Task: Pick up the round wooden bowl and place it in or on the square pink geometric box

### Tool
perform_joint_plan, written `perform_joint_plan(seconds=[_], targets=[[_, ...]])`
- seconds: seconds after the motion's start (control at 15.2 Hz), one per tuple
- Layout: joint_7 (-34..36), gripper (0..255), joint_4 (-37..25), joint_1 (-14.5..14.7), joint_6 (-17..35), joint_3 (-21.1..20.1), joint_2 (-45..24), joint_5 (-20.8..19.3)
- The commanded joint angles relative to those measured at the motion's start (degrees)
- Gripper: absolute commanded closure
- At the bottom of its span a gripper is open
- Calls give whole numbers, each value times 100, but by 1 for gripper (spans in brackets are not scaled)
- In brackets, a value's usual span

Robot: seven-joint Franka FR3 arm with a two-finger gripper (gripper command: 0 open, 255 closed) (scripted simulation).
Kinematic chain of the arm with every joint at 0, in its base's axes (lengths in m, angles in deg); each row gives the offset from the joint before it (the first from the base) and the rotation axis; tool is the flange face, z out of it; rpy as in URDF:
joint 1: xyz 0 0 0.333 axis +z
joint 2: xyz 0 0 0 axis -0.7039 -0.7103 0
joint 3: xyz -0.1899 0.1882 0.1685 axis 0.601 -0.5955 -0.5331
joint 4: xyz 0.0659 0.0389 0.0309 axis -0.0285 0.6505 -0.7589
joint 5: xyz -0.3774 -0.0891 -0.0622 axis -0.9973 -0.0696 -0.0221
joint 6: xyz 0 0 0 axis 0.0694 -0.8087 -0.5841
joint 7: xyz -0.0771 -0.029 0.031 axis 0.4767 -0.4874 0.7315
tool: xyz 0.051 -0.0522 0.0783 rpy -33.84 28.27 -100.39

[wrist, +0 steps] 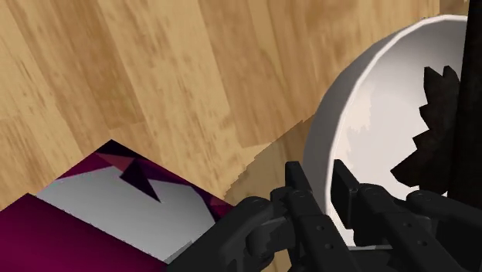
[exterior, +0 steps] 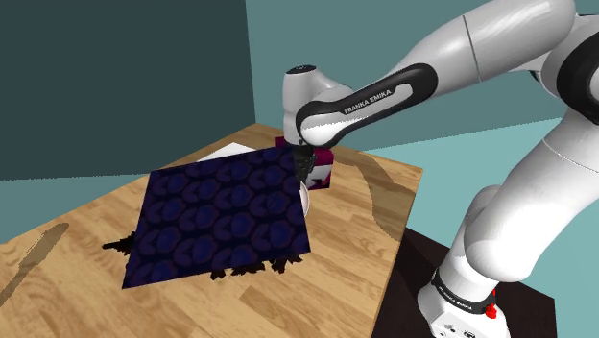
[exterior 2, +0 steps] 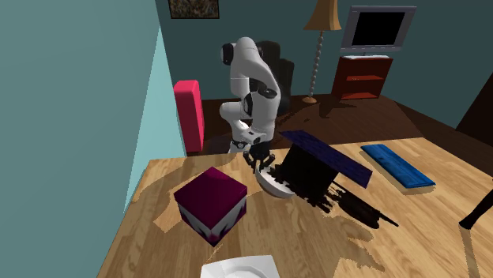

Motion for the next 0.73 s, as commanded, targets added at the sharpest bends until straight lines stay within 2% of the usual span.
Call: perform_joint_plan(seconds=[0.0,0.66], targets=[[-15,255,-115,-1,-170,9,84,21],[-107,255,-681,0,-955,29,309,79]])
